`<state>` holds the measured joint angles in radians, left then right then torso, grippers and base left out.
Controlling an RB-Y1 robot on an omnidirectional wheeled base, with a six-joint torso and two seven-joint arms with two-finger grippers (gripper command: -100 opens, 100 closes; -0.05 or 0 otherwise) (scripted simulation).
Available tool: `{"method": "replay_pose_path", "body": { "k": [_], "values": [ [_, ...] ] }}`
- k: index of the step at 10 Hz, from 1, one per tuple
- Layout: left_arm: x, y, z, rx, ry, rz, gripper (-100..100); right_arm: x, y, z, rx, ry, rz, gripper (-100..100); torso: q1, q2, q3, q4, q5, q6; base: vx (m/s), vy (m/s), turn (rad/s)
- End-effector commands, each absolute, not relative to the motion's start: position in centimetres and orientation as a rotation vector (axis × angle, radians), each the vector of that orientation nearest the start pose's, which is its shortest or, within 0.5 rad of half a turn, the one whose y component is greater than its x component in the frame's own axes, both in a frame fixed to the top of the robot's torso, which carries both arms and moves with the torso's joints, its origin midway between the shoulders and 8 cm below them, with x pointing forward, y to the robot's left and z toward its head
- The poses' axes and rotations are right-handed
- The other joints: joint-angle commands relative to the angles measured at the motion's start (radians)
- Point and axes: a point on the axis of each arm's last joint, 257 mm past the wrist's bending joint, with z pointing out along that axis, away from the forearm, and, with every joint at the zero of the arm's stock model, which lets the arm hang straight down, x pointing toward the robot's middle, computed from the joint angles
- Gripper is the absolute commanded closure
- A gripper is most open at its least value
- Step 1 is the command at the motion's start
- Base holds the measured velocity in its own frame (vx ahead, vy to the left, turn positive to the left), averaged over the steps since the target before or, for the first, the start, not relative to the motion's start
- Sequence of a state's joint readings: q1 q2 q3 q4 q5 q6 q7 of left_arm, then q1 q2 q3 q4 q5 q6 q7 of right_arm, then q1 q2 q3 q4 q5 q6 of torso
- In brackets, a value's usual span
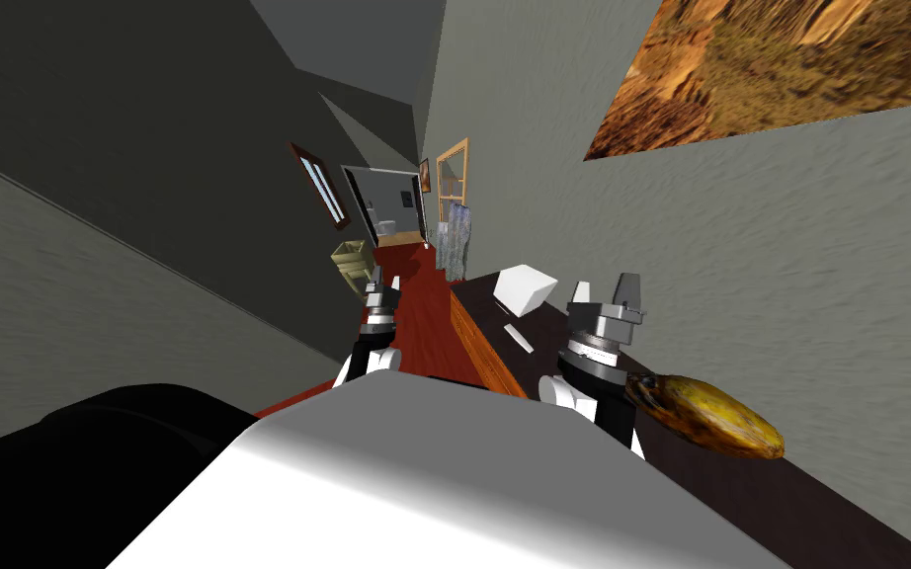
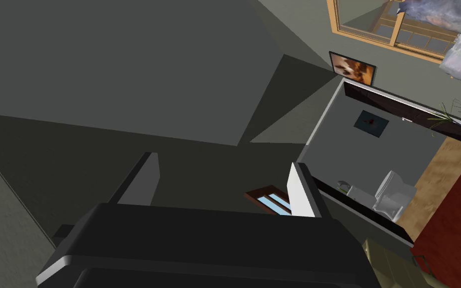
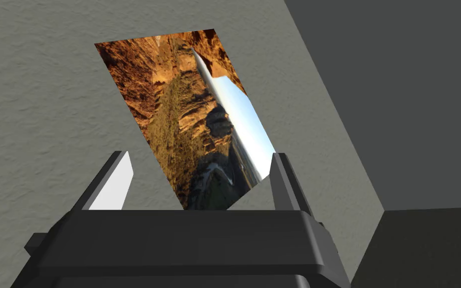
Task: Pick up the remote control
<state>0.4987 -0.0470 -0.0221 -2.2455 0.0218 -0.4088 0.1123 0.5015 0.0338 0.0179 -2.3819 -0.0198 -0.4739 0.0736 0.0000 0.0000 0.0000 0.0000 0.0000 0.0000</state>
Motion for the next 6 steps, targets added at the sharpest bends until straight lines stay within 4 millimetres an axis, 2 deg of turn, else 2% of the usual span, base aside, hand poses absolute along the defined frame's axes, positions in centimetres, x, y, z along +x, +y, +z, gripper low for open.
{"method": "replay_pose_path", "body": {
  "k": [1, 3, 6],
  "values": [
    [36.5, 28.2, -0.9, -0.855, 0.605, -1.411, 0, 32.8, -26.9, 5.9, 0.589, 0.58, 1.283, -100, 0.0, 0.0, 0.0, 0.0, 0.0, 0.0, -0.022, 0.044, 0.003],
    [36.5, 28.2, -0.9, -0.855, 0.605, -1.412, 0, 33.3, -25.8, 4.8, 0.569, 0.649, 1.291, -100, 0.005, 0.003, 0.002, 0.001, 0.001, 0.0, -0.062, 0.125, 0.001],
    [36.5, 28.2, -0.9, -0.855, 0.605, -1.412, 0, 34.3, -23.7, 1.4, 0.561, 0.782, 1.303, -100, 0.015, 0.006, 0.004, 0.001, 0.003, 0.0, -0.09, 0.228, 0.012]
  ]
}}
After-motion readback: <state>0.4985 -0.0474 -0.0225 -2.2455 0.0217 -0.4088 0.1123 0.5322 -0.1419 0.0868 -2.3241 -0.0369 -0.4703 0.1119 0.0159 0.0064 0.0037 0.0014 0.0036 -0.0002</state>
